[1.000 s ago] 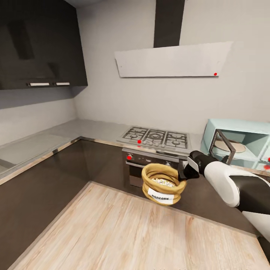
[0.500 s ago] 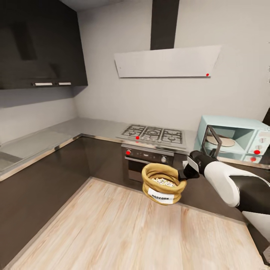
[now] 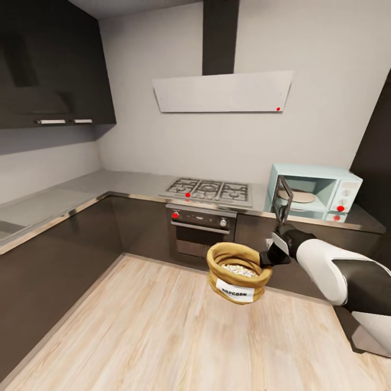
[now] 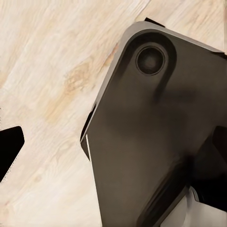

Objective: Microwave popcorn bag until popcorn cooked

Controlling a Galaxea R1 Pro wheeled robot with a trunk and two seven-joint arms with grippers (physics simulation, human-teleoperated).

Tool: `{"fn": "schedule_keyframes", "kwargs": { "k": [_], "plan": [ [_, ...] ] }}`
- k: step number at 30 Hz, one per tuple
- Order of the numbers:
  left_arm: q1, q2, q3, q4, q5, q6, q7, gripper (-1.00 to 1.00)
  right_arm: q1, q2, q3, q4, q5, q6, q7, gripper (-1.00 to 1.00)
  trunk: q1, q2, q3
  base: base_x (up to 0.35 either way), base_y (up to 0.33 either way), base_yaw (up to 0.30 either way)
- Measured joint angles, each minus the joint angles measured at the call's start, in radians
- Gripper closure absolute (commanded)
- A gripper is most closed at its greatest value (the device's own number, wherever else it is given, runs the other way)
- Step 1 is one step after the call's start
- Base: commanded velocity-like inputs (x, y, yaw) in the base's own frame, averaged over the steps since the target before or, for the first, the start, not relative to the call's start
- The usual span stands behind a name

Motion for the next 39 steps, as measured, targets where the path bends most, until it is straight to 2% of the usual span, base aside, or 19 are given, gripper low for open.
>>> {"fn": "schedule_keyframes", "kwargs": {
  "k": [2,3,9,11,20,39],
  "plan": [
    [0.0,0.0,0.0,0.0,0.0,0.0,0.0,-1.0,0.0,-0.009,0.0,0.0,-0.001,-0.001,0.0,1.0,0.0,0.0,0.0,-0.001,-0.001,-0.295],
    [0.0,0.0,0.0,0.0,0.0,0.0,0.0,-1.0,0.0,-0.021,0.003,-0.001,0.001,-0.001,-0.002,1.0,0.0,0.0,0.0,0.0,0.0,-0.296],
    [0.0,0.0,0.0,0.0,0.0,0.0,0.0,-1.0,0.0,-0.041,0.0,-0.002,-0.001,0.0,-0.021,1.0,0.0,0.0,0.0,0.0,0.0,-0.296],
    [0.0,0.0,0.0,0.0,0.0,0.0,0.0,-1.0,0.0,-0.061,0.002,-0.004,0.0,0.0,-0.021,1.0,0.0,0.0,0.0,0.0,0.0,-0.296],
    [0.0,0.001,0.001,0.0,0.002,0.0,0.0,-1.0,0.0,-0.111,0.002,-0.01,-0.001,0.001,-0.02,1.0,0.0,0.0,0.0,0.0,0.0,-0.296],
    [0.0,0.0,0.003,0.0,0.006,0.0,0.0,-1.0,0.0,-0.125,0.001,-0.011,-0.001,0.008,-0.02,1.0,0.0,0.0,0.0,0.0,0.0,-0.296]
  ]
}}
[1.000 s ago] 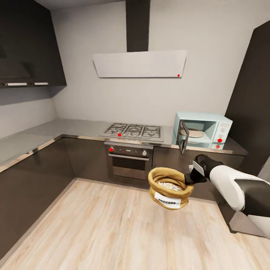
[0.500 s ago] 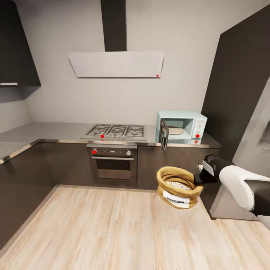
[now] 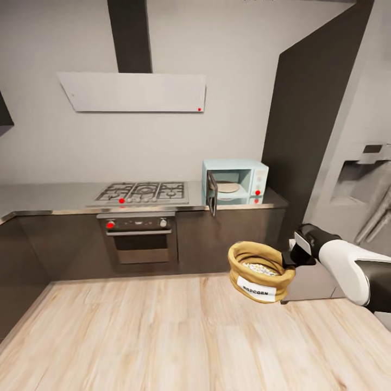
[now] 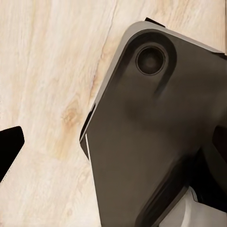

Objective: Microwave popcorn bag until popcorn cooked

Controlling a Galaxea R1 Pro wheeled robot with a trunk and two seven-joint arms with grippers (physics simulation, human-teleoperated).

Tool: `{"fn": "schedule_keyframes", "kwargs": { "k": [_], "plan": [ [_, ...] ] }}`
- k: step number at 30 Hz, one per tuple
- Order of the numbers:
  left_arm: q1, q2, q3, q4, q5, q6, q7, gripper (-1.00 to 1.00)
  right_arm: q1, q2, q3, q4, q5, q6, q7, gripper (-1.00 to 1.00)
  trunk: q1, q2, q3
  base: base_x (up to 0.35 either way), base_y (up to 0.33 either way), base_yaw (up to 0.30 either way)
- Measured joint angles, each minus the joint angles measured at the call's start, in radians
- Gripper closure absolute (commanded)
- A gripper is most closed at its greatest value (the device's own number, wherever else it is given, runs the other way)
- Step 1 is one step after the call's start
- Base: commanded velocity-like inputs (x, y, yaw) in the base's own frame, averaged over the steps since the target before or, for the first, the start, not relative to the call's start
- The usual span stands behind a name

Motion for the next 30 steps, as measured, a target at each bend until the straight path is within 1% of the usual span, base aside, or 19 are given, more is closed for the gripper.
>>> {"fn": "schedule_keyframes", "kwargs": {
  "k": [4,6,18,21,24,28,30],
  "plan": [
    [0.0,0.0,0.001,0.0,0.001,0.0,0.0,-1.0,0.0,0.0,0.001,0.0,0.0,0.001,0.0,1.0,0.0,0.0,0.0,0.0,0.0,-0.282],
    [0.0,0.0,0.0,0.0,-0.003,0.0,0.0,-1.0,0.0,0.001,0.002,0.0,0.0,0.001,0.0,1.0,0.0,0.0,0.0,0.11,0.0,-0.074],
    [0.0,0.001,-0.004,0.0,-0.009,0.001,-0.001,-1.0,0.0,0.013,-0.002,-0.005,-0.004,-0.01,0.015,1.0,0.0,0.0,0.0,0.303,0.0,-0.006],
    [0.0,0.001,-0.001,0.0,-0.009,0.0,0.0,-1.0,-0.001,0.023,-0.006,-0.016,-0.006,0.001,0.02,1.0,-0.001,0.0,0.0,0.0,0.0,0.0],
    [0.0,0.002,-0.002,0.0,-0.01,0.0,0.0,-1.0,-0.001,0.025,-0.007,-0.021,-0.007,0.006,0.023,1.0,0.0,0.0,0.0,0.0,0.0,0.0],
    [0.0,0.001,-0.002,0.0,-0.01,0.0,0.0,-1.0,-0.001,0.019,-0.005,-0.036,-0.007,-0.015,0.026,1.0,0.0,0.0,0.0,0.0,0.0,0.0],
    [0.0,0.001,-0.002,0.0,-0.01,0.0,0.0,-1.0,-0.001,0.019,-0.006,-0.048,-0.008,-0.008,0.027,1.0,0.0,0.0,0.0,0.0,0.0,0.0]
  ]
}}
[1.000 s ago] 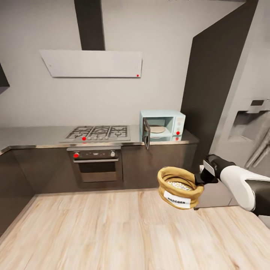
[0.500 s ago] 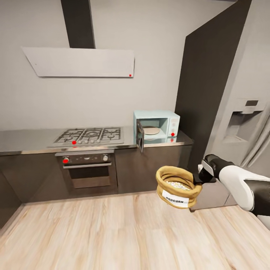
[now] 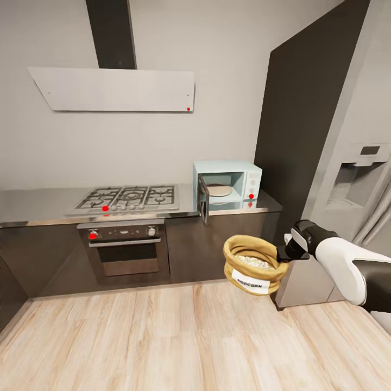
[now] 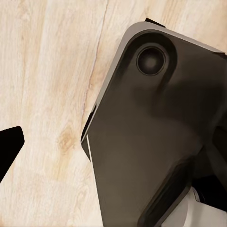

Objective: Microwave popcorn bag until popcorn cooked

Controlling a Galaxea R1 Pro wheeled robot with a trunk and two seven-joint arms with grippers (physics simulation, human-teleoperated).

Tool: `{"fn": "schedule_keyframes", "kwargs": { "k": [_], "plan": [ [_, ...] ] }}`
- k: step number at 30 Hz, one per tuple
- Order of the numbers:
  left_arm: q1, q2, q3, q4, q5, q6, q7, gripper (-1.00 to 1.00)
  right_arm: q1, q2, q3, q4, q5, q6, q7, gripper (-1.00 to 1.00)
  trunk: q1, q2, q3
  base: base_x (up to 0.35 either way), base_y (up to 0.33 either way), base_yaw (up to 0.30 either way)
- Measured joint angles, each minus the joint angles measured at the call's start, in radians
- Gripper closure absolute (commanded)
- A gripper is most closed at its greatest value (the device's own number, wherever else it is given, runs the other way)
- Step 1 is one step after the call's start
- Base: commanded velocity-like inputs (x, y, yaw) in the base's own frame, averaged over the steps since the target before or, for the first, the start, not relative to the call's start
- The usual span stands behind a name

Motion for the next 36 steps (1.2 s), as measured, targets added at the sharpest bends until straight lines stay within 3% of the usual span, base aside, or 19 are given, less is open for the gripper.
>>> {"fn": "schedule_keyframes", "kwargs": {
  "k": [5,13,14,22,32,36],
  "plan": [
    [0.0,0.0,0.0,0.0,0.0,0.0,0.0,-1.0,0.0,0.003,-0.005,-0.028,0.0,0.028,0.0,1.0,0.0,0.0,0.0,0.018,0.0,0.0],
    [0.0,0.002,-0.002,0.0,-0.001,0.0,0.0,-1.0,0.0,0.005,-0.007,-0.073,0.001,0.072,-0.003,1.0,-0.001,0.0,0.0,0.278,0.0,0.0],
    [0.0,0.002,-0.001,0.0,-0.001,0.0,0.0,-1.0,0.0,0.005,-0.006,-0.136,0.002,0.181,-0.003,1.0,-0.001,0.0,0.0,0.317,0.0,0.0],
    [0.0,0.002,0.0,0.0,0.0,0.0,0.0,-1.0,0.0,0.0,-0.004,-0.176,0.003,0.185,-0.009,1.0,0.0,0.0,0.0,0.212,0.0,0.0],
    [0.0,0.002,0.0,0.0,0.0,0.0,0.0,-1.0,0.0,0.001,0.0,-0.42,0.009,0.185,-0.012,1.0,0.0,0.0,0.0,0.004,0.0,0.0],
    [0.0,0.001,0.0,0.0,0.0,0.0,0.0,-1.0,0.0,-0.002,0.001,-0.448,0.012,0.185,-0.013,1.0,0.0,0.0,0.0,0.0,0.0,0.0]
  ]
}}
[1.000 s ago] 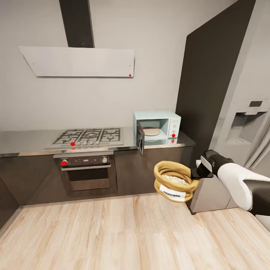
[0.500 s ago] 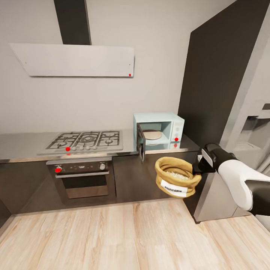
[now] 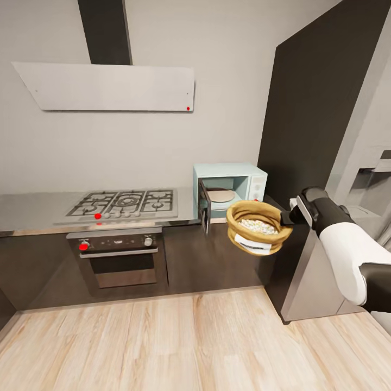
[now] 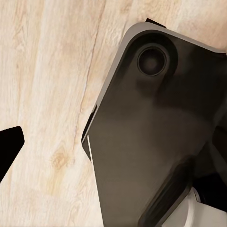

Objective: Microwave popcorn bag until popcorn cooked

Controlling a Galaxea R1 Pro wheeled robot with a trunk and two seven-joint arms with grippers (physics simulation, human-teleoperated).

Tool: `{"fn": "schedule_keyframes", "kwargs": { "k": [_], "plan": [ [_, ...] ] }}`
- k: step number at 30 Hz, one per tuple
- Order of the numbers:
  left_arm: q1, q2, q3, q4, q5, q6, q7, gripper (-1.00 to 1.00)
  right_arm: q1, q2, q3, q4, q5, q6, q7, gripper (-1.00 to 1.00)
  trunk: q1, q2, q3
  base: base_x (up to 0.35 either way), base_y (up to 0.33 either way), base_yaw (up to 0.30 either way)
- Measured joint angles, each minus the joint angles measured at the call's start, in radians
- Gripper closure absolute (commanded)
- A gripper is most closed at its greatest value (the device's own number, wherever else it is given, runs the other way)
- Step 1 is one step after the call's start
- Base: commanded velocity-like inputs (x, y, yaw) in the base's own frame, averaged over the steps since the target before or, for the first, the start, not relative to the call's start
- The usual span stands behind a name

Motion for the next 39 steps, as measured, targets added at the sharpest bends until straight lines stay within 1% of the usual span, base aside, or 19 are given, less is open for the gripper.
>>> {"fn": "schedule_keyframes", "kwargs": {
  "k": [6,12,17,22,39],
  "plan": [
    [0.0,0.0,0.0,0.0,0.0,0.0,0.0,-1.0,0.001,0.003,0.002,-0.004,0.01,0.0,-0.004,1.0,0.0,0.0,0.0,0.0,0.0,0.0],
    [0.0,0.0,0.0,0.0,0.0,0.0,0.0,-1.0,0.002,0.004,0.003,-0.006,0.012,0.0,-0.004,1.0,0.0,0.0,0.0,0.0,0.0,0.0],
    [0.0,-0.001,0.0,0.0,0.0,0.0,0.0,-1.0,0.002,0.006,0.003,-0.026,0.013,0.0,-0.004,1.0,0.0,0.0,0.0,0.02,0.0,0.0],
    [0.0,0.0,-0.005,0.0,-0.004,0.0,-0.001,-1.0,0.002,0.006,0.004,-0.027,0.013,0.0,-0.004,1.0,-0.001,0.0,0.0,0.249,0.0,0.0],
    [0.0,0.0,-0.001,0.0,-0.002,0.0,0.0,-1.0,0.002,0.009,0.003,-0.027,0.011,0.0,-0.004,1.0,-0.001,0.0,0.0,0.304,0.0,0.0]
  ]
}}
